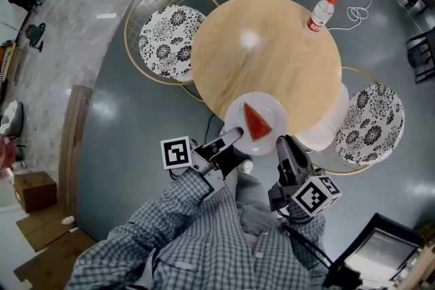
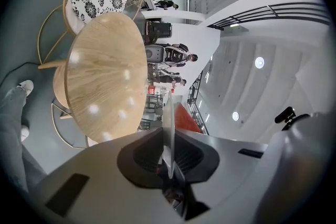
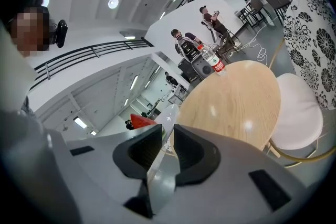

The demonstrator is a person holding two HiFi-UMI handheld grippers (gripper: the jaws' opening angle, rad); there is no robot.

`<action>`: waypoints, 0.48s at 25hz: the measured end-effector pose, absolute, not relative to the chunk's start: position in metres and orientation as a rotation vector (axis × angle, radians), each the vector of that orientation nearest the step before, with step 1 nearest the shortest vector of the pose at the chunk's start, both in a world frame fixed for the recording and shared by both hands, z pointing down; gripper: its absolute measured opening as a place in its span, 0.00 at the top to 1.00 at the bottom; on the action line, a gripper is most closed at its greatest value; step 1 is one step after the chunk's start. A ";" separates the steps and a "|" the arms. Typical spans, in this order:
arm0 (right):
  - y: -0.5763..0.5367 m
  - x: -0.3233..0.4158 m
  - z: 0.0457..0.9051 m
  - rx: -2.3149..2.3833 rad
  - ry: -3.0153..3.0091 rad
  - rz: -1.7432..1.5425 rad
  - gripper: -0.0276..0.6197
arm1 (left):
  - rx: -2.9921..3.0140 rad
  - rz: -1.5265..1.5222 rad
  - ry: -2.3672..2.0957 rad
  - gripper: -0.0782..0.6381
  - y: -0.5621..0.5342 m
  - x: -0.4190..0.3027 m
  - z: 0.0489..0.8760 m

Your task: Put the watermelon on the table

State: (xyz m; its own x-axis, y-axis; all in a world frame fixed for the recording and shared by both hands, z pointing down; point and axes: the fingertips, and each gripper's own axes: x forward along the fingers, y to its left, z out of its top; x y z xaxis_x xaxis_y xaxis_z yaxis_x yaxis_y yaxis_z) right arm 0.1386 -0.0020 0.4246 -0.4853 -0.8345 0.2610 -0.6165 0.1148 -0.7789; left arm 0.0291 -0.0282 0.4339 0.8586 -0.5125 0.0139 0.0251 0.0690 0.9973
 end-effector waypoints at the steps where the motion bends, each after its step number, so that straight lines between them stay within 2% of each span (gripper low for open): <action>1: -0.004 0.137 0.427 -1.439 2.156 -1.311 0.84 | 1.452 -0.421 -0.414 0.85 -0.030 0.028 0.437; 12: -0.026 0.128 0.464 -1.478 2.157 -1.383 0.84 | 1.410 -0.405 -0.426 0.85 -0.051 0.019 0.476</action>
